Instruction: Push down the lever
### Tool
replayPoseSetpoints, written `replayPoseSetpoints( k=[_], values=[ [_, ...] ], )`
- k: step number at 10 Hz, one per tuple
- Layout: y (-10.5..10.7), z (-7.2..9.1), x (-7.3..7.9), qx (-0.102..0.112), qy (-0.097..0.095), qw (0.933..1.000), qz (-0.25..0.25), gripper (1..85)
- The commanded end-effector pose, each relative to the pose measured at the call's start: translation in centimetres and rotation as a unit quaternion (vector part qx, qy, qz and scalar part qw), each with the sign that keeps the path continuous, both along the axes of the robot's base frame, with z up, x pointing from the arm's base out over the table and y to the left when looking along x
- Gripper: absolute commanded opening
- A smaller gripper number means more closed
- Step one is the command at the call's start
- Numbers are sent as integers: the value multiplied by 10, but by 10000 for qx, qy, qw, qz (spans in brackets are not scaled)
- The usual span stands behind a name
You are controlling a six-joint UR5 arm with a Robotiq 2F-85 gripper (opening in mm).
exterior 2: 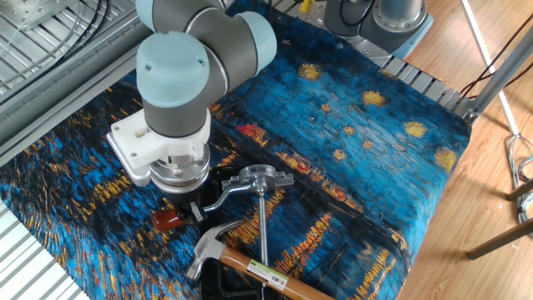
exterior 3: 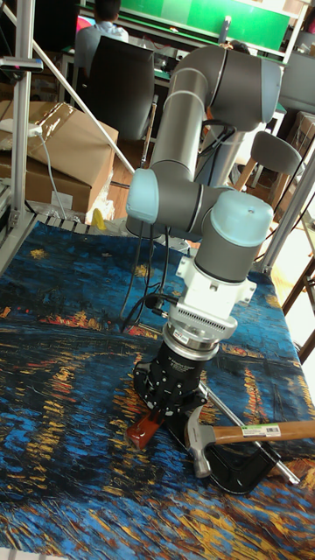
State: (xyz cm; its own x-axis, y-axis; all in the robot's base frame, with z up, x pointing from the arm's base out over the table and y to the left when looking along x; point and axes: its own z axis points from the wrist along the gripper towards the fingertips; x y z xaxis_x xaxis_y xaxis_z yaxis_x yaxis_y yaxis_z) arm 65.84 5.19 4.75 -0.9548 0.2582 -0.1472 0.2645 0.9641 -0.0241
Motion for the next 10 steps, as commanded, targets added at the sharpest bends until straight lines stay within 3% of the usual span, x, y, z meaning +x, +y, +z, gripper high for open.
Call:
replayPoseSetpoints(
  k=[1,2,4,5,6,8,10],
  values=[
    [3,29,-18,36,197,9998,28,147],
    [10,40,-25,195,236,9995,44,140],
    [4,56,-27,172,137,9997,49,130],
    [-2,59,-15,70,-107,9999,71,80],
    [-14,64,0,-193,-396,9989,189,17],
    [-1,78,-23,112,-185,9996,196,17],
    [27,96,-58,703,141,9973,163,17]
  ],
)
